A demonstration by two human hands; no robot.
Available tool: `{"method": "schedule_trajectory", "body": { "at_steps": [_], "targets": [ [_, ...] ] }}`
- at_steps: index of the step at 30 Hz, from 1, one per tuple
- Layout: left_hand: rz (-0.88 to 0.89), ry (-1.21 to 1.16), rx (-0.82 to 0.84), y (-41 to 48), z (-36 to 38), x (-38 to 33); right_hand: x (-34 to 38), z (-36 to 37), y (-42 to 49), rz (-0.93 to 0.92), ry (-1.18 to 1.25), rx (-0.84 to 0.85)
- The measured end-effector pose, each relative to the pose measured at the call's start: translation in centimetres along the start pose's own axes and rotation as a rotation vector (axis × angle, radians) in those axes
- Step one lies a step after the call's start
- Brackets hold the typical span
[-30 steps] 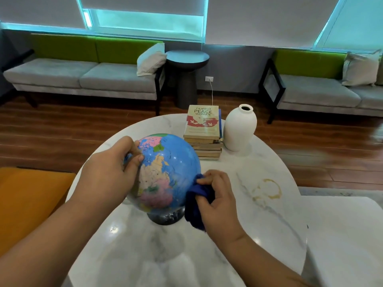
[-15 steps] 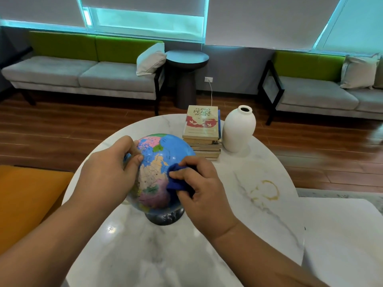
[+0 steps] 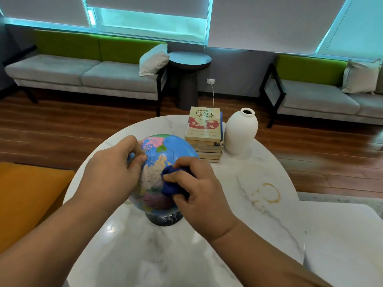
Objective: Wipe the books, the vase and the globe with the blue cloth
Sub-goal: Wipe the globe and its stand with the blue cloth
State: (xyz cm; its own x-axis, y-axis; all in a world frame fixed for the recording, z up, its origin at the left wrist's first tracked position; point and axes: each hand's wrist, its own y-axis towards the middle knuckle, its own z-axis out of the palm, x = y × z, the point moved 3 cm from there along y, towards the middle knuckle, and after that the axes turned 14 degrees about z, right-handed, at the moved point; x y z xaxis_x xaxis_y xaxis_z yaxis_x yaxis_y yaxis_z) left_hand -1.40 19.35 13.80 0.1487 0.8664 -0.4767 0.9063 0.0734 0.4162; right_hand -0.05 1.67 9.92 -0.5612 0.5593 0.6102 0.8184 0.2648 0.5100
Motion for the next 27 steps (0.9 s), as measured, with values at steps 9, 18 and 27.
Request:
{"method": "schedule_trajectory", "body": {
  "at_steps": [9, 18, 27],
  "targets": [
    [0.022, 0.007, 0.021, 0.1, 0.0, -0.2, -1.6, -0.4, -0.9, 0.023, 0.04, 0.024],
    [0.046, -0.008, -0.016, -0.1, 0.0, 0.1, 3.5, -1.2, 3.6, 0.115, -0.183, 0.332],
    [0.058, 0.01, 0.001, 0.2, -0.3, 0.1, 2.8, -0.5, 7.6, 0.265, -0.165, 0.307]
  ]
}}
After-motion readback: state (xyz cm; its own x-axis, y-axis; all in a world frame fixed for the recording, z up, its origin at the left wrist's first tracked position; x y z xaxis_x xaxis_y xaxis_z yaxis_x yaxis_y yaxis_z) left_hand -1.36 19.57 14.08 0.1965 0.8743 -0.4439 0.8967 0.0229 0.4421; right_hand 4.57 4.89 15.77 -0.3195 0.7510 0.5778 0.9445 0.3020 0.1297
